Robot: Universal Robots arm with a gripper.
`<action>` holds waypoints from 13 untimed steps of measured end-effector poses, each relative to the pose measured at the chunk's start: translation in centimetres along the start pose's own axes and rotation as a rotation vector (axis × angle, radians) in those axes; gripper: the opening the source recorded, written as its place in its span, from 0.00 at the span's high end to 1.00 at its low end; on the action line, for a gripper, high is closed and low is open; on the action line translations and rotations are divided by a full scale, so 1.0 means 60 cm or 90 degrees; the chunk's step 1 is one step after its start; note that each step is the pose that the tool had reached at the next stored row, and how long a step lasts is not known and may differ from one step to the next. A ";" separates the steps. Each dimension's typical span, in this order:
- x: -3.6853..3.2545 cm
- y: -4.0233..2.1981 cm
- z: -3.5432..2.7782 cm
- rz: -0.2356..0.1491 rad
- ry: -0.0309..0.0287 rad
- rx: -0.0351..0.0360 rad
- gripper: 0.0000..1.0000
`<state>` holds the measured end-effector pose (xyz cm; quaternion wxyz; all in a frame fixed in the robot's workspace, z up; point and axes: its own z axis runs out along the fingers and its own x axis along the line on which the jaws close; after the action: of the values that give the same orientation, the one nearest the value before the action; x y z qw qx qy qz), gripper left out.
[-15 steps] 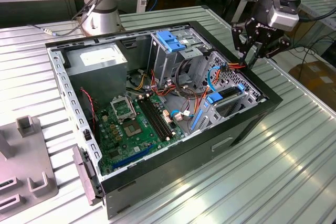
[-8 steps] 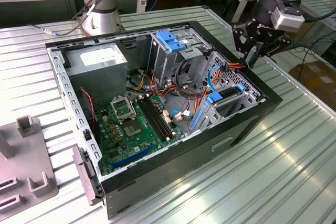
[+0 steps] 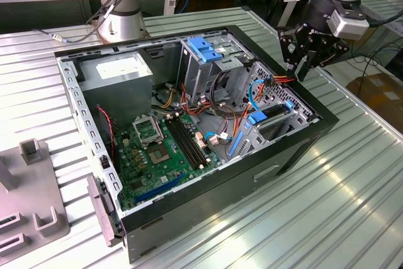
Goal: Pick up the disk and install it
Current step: 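Insert the first disk wire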
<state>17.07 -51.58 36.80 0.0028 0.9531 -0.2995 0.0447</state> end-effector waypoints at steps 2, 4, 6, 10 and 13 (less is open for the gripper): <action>0.000 0.000 0.000 0.000 0.0000 0.0000 0.68; 0.000 0.000 0.000 0.000 0.0000 0.0000 0.68; 0.000 0.000 0.000 0.000 0.0001 0.0000 0.68; 0.000 0.000 0.000 0.000 0.0001 0.0000 0.68; 0.000 0.000 0.001 -0.014 -0.0003 0.0013 0.68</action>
<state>17.08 -51.58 36.77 0.0023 0.9562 -0.2892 0.0447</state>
